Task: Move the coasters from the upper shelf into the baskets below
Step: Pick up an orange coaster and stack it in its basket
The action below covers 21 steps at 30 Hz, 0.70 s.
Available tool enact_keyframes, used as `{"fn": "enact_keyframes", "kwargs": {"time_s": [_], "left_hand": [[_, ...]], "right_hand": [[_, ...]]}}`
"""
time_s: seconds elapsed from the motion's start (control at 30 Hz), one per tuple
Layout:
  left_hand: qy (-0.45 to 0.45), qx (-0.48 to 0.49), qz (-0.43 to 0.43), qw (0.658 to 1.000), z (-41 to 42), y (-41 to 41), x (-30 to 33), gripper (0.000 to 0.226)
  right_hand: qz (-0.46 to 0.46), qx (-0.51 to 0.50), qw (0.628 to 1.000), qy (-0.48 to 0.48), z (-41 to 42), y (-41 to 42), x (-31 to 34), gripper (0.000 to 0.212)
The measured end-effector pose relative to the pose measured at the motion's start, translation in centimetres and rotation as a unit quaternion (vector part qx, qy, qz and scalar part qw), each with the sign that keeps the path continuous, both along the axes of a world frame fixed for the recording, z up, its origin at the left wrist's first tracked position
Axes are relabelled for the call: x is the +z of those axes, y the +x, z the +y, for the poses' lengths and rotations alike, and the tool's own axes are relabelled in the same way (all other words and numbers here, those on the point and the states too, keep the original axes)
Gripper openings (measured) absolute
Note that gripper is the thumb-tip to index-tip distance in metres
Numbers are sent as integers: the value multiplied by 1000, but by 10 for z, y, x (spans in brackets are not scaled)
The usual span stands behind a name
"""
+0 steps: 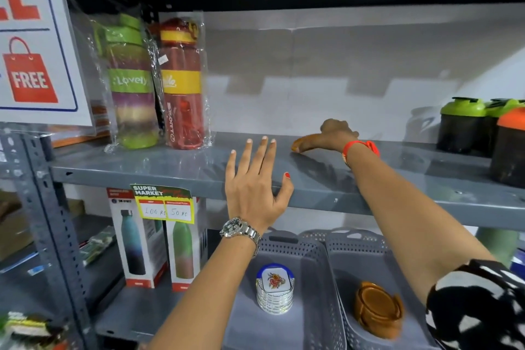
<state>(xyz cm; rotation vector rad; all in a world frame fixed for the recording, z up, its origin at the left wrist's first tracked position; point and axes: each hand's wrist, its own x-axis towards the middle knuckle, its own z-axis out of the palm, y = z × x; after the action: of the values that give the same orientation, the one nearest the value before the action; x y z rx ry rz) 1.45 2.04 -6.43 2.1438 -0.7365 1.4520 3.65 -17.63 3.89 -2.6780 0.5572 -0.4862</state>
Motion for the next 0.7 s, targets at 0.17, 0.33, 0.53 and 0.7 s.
{"fn": "enact_keyframes", "kwargs": {"time_s": [0.17, 0.33, 0.53, 0.7], "left_hand": [[3, -1, 4, 1000, 0, -2, 1, 59], [8, -6, 16, 1000, 1, -4, 2, 59], [12, -14, 30, 999, 2, -8, 4, 61], [17, -15, 32, 999, 3, -9, 5, 64]], "right_hand": [[-137, 16, 977, -163, 29, -34, 1, 88], [-354, 19, 928, -116, 49, -92, -8, 87], [-540, 0, 836, -99, 73, -166, -18, 90], [-589, -5, 796, -139, 86, -210, -11, 89]]}}
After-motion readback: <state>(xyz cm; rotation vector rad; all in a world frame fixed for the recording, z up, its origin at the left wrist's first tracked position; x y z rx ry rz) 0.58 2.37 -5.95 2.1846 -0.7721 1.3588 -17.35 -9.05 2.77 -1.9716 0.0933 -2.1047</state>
